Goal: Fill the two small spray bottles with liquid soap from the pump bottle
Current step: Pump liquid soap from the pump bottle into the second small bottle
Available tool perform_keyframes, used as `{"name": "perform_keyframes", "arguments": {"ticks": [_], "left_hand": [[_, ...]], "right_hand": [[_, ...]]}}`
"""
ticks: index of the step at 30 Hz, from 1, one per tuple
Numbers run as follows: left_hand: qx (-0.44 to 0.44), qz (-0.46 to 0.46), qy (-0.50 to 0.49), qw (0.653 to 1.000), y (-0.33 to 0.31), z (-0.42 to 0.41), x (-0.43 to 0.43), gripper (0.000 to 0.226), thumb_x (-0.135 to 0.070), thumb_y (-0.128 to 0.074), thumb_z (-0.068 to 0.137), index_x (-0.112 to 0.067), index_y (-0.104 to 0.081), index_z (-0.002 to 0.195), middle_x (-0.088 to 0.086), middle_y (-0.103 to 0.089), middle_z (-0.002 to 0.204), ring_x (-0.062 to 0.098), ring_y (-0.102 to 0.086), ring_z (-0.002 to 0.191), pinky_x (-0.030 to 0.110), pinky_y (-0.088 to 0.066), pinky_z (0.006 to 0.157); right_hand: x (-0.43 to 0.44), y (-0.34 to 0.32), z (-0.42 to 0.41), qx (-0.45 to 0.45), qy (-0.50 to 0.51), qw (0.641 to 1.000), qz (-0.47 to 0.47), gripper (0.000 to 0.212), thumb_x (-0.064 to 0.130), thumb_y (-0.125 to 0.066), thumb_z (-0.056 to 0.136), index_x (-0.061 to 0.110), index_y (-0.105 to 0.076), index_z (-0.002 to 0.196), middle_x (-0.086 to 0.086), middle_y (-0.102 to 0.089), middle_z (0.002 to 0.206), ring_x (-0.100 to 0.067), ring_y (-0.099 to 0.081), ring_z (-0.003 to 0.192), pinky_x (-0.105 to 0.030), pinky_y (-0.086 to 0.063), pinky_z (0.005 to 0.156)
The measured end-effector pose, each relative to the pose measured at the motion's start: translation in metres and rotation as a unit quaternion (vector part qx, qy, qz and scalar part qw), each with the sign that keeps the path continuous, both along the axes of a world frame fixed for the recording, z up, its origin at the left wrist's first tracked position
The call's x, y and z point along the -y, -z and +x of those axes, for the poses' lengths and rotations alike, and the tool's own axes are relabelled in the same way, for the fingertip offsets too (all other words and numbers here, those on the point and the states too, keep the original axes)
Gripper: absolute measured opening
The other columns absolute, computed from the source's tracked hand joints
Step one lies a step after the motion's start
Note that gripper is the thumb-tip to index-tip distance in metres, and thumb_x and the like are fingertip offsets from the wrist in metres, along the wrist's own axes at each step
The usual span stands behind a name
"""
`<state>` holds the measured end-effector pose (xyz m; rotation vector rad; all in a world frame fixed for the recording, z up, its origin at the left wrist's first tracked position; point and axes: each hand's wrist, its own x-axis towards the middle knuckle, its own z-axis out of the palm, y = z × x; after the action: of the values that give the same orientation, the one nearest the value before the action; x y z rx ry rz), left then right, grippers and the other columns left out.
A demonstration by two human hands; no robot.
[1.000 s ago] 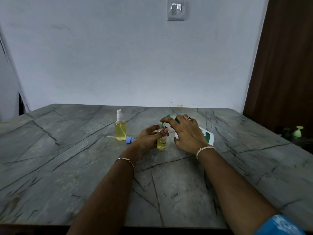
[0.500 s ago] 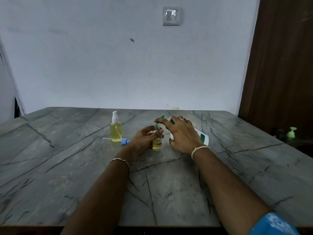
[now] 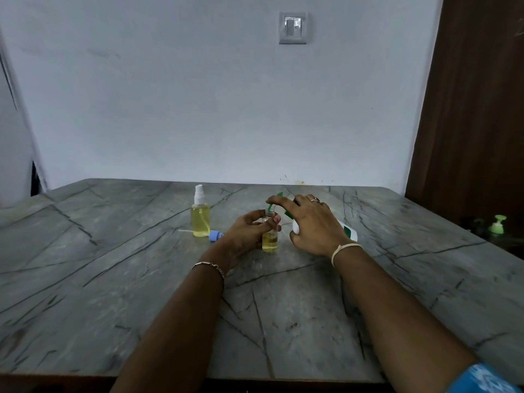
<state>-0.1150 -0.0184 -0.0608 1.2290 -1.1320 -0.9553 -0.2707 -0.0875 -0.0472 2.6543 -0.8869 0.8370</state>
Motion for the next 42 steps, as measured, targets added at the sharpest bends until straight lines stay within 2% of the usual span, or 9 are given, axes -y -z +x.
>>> {"name": "perform_keyframes", "arguments": {"ticks": [3,5,8,15,22,26,32,39,42], "left_hand": [[0.006,0.003,0.001,1.000,0.0009,0.0007,0.0009,0.017,-0.027,-0.067,0.087,-0.023,-0.060,0.102,0.014,-0.070,0.110,0.024,-0.066,0.103,0.043,-0.053,0.094],[0.009,0.003,0.004,1.000,0.0007,0.0010,0.0007,0.021,-0.026,-0.067,0.087,-0.022,-0.060,0.106,0.013,-0.070,0.109,0.023,-0.066,0.103,0.040,-0.054,0.091],[0.001,0.001,0.005,1.000,0.0003,0.0002,0.0009,0.014,-0.024,-0.066,0.087,-0.025,-0.058,0.099,0.013,-0.070,0.110,0.021,-0.066,0.100,0.035,-0.056,0.084],[-0.017,0.013,-0.008,1.000,0.0019,0.0020,0.0049,0.039,-0.026,-0.068,0.086,-0.013,-0.057,0.122,0.016,-0.069,0.112,0.027,-0.066,0.105,0.044,-0.055,0.089],[-0.012,0.014,-0.008,1.000,0.0030,0.0028,0.0066,0.047,-0.024,-0.069,0.085,-0.011,-0.054,0.128,0.013,-0.070,0.110,0.022,-0.067,0.104,0.041,-0.055,0.089],[-0.009,0.007,-0.006,1.000,0.0036,0.0019,0.0050,0.042,-0.024,-0.068,0.086,-0.010,-0.057,0.124,0.014,-0.070,0.110,0.023,-0.067,0.102,0.037,-0.058,0.082],[-0.020,0.006,-0.011,1.000,0.0049,0.0023,0.0063,0.043,-0.025,-0.069,0.084,-0.009,-0.058,0.123,0.015,-0.070,0.109,0.022,-0.068,0.095,0.039,-0.057,0.083],[-0.013,0.002,-0.004,1.000,0.0027,-0.0005,0.0023,0.036,-0.020,-0.066,0.088,-0.007,-0.059,0.121,0.017,-0.068,0.111,0.019,-0.066,0.090,0.031,-0.058,0.075],[-0.014,0.002,0.004,1.000,0.0021,0.0004,0.0019,0.035,-0.019,-0.066,0.088,-0.008,-0.060,0.120,0.016,-0.069,0.111,0.018,-0.066,0.092,0.031,-0.058,0.076]], "right_hand": [[-0.0019,-0.0015,0.0005,0.012,-0.009,1.000,0.021,0.071,0.018,-0.059,0.074,0.041,-0.031,0.136,-0.002,-0.056,0.105,-0.027,-0.049,0.106,-0.042,-0.044,0.088],[-0.0033,-0.0018,0.0018,0.021,-0.012,0.999,0.026,0.067,0.018,-0.061,0.074,0.038,-0.035,0.132,-0.002,-0.057,0.109,-0.026,-0.049,0.108,-0.042,-0.044,0.089],[-0.0032,-0.0011,0.0023,0.023,-0.010,0.999,0.022,0.066,0.019,-0.061,0.074,0.038,-0.035,0.132,-0.002,-0.057,0.109,-0.026,-0.049,0.109,-0.042,-0.044,0.090],[-0.0009,-0.0005,-0.0013,-0.024,0.003,0.999,-0.032,0.087,0.018,-0.057,0.079,0.050,-0.011,0.145,-0.005,-0.051,0.099,-0.026,-0.048,0.102,-0.040,-0.043,0.084],[-0.0006,-0.0018,0.0013,-0.008,-0.003,1.000,-0.015,0.070,0.020,-0.062,0.077,0.040,-0.032,0.137,-0.004,-0.055,0.109,-0.027,-0.049,0.110,-0.042,-0.042,0.090],[-0.0003,-0.0016,0.0014,-0.003,-0.007,1.000,-0.019,0.069,0.021,-0.062,0.076,0.039,-0.032,0.137,-0.004,-0.055,0.107,-0.027,-0.049,0.109,-0.042,-0.042,0.089],[0.0011,0.0003,-0.0024,-0.011,-0.014,1.000,-0.011,0.083,0.018,-0.060,0.076,0.046,-0.019,0.143,-0.002,-0.050,0.095,-0.026,-0.049,0.102,-0.042,-0.045,0.086],[-0.0011,-0.0008,-0.0002,0.004,-0.012,1.000,-0.006,0.070,0.019,-0.062,0.074,0.037,-0.034,0.135,-0.003,-0.055,0.103,-0.026,-0.050,0.106,-0.040,-0.042,0.087],[-0.0024,-0.0022,0.0013,0.006,-0.013,1.000,-0.008,0.067,0.020,-0.063,0.073,0.035,-0.037,0.133,-0.003,-0.055,0.105,-0.026,-0.049,0.107,-0.040,-0.041,0.088]]}}
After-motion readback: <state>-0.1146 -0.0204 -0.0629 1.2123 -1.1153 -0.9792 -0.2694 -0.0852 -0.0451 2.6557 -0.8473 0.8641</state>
